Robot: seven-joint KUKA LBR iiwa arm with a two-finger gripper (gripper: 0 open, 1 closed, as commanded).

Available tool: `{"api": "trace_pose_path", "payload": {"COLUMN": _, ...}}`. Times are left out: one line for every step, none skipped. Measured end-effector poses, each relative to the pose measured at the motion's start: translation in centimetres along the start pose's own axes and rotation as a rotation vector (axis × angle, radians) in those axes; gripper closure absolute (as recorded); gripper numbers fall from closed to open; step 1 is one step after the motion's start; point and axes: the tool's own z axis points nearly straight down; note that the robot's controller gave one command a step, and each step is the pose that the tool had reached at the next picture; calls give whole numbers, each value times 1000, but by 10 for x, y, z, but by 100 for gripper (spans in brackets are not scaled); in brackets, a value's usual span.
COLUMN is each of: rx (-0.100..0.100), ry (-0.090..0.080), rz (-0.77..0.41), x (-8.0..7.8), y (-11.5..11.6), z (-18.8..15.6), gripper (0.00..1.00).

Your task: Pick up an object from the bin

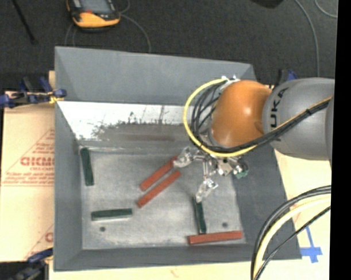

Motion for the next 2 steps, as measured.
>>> {"api": "trace_pose_path", "payload": {"rx": 5, "ry": -6, "rz": -188, "x": -5, "y": 12, "z": 1, "gripper": 0}}
{"api": "trace_pose_path", "payload": {"rx": 9, "ry": 3, "rz": -113, "x": -13, "y": 16, "z": 3, "gripper": 0}}
